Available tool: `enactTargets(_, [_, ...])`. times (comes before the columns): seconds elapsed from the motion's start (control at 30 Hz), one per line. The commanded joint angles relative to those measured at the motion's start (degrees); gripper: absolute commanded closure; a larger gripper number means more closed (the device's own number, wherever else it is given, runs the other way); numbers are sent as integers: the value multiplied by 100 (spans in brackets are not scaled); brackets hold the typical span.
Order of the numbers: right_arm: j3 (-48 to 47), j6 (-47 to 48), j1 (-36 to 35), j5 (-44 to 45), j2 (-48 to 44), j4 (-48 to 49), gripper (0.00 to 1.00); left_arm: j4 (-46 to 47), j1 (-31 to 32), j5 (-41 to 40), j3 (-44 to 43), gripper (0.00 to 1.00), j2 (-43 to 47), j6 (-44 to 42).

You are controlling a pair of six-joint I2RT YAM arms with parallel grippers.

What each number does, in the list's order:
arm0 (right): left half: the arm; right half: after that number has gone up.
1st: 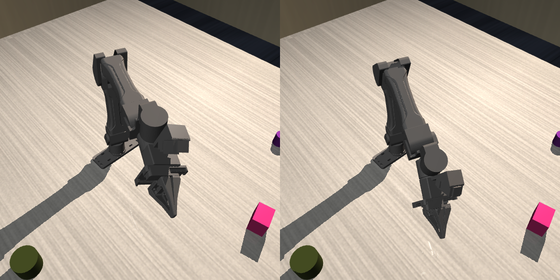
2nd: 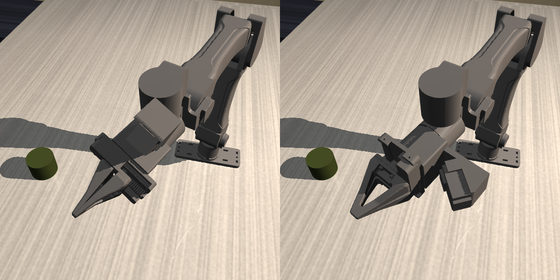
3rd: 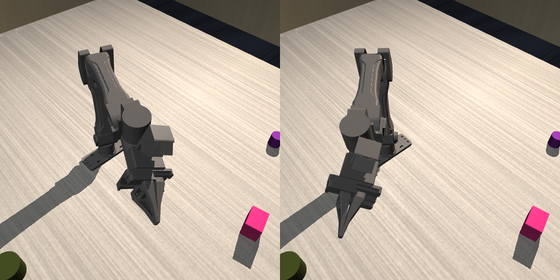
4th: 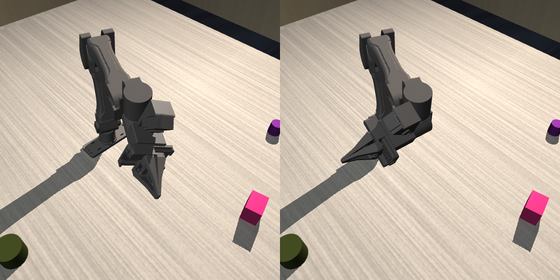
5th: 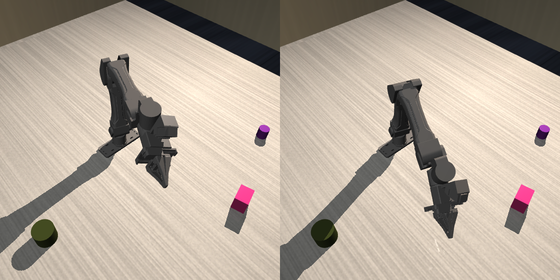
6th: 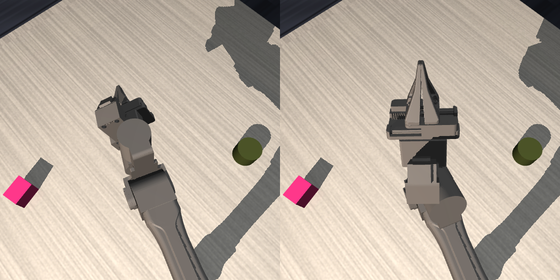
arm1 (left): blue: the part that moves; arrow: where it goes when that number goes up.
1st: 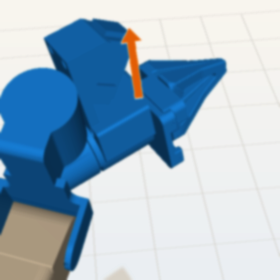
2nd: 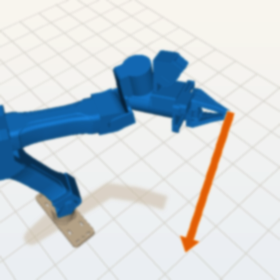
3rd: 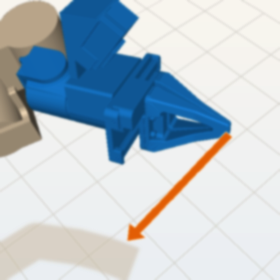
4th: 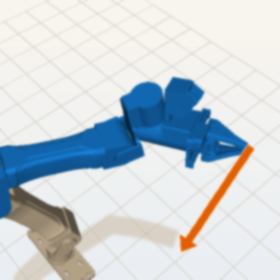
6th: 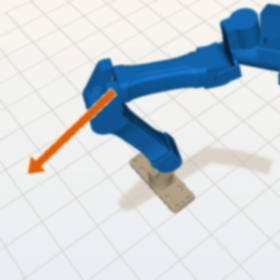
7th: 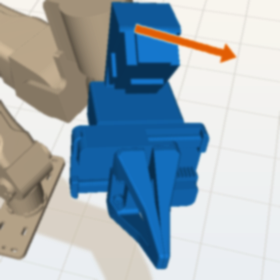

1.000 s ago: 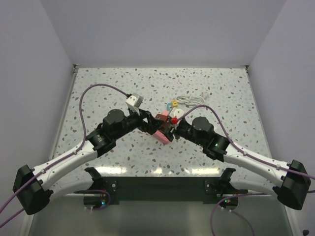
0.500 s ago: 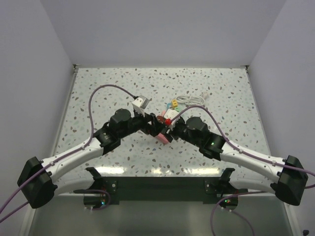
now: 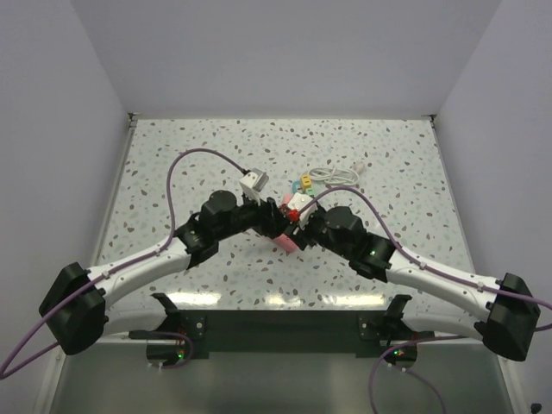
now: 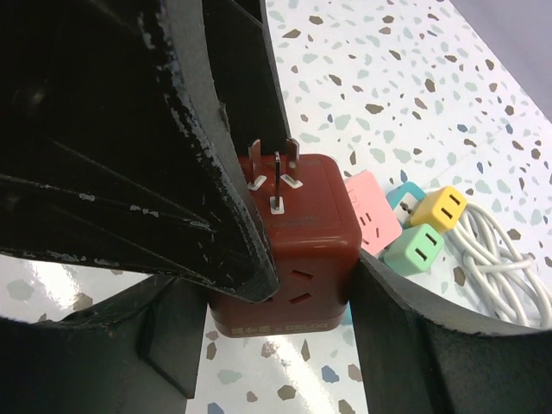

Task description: Insert the plug

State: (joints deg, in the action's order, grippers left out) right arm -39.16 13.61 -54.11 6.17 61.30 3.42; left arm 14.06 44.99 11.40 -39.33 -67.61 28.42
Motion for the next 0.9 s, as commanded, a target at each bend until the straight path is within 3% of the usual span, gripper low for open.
enactTargets(0.0, [-127, 2, -30, 252, -355, 844, 52, 210, -60, 363, 241, 100, 20, 40])
enactTargets(0.13, [-40, -147, -21, 472, -496, 967, 23, 781, -508, 740, 575, 100, 169, 426])
enactTargets(0.33, [232, -192, -21, 508, -987, 1231, 4, 1475, -1010, 1294, 795, 100, 143, 734])
enactTargets(0.5, [540, -183, 32, 158, -1321, 1590, 1, 1985, -1247, 1716, 831, 100, 336, 1077])
enactTargets(0.87, [1322, -367, 41, -1039, -2323, 2417, 2, 3840, -1300, 2130, 1006, 100, 1154, 2773])
